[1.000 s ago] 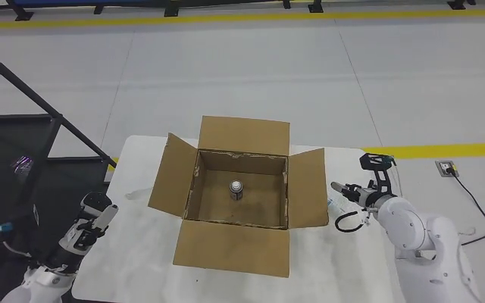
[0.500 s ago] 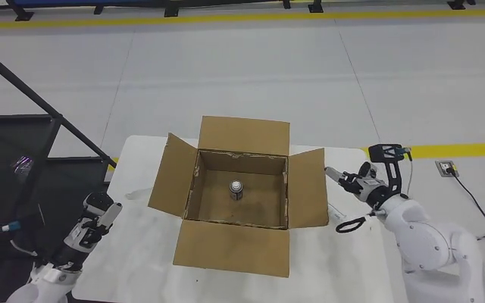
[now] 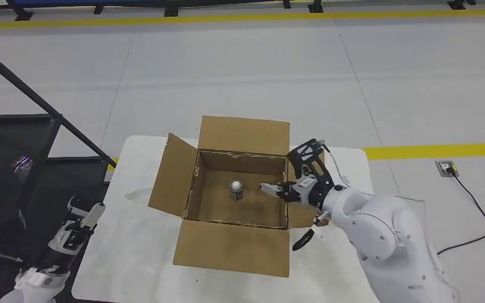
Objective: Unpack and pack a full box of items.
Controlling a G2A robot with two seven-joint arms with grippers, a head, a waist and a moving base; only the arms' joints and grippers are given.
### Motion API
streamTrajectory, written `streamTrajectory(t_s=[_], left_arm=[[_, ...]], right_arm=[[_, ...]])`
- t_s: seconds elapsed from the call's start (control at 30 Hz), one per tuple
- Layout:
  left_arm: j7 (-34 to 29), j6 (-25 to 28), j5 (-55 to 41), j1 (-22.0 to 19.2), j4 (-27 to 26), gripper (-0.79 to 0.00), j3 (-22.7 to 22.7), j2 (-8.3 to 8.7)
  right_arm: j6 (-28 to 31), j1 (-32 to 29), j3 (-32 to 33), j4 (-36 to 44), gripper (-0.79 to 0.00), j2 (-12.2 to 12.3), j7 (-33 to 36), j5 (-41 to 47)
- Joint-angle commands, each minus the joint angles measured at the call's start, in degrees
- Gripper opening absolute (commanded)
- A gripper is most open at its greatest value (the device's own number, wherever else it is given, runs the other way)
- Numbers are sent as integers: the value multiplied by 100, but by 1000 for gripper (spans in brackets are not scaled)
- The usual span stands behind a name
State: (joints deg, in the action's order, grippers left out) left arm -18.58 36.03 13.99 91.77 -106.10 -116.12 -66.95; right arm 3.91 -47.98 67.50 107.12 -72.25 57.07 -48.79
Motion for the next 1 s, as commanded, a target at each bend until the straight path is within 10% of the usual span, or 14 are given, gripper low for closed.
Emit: streamTrajectory(t_s=[0.0,0.5,0.63,0.73,0.87,0.97], left_arm=[[6,34,-39,43,26,0,-54,7],[44,89,-144,173,76,0,-167,18],[44,89,-144,173,76,0,-167,18],[44,89,-144,173,76,0,-167,18],[44,89,-144,173,76,0,-167,18],[44,89,-144,173,76,0,-167,18]], right_arm=[[-67,571,-633,-532,0,-102,78,-2],[-463,3245,-3785,-5356,0,-1566,-387,546],[-493,3455,-4011,-6030,-382,-1879,-668,590],[-494,3558,-4112,-6463,-453,-2069,-797,602],[-453,3667,-4191,-6945,-776,-2299,-783,669],[-396,3729,-4206,-7161,-785,-2412,-787,702]])
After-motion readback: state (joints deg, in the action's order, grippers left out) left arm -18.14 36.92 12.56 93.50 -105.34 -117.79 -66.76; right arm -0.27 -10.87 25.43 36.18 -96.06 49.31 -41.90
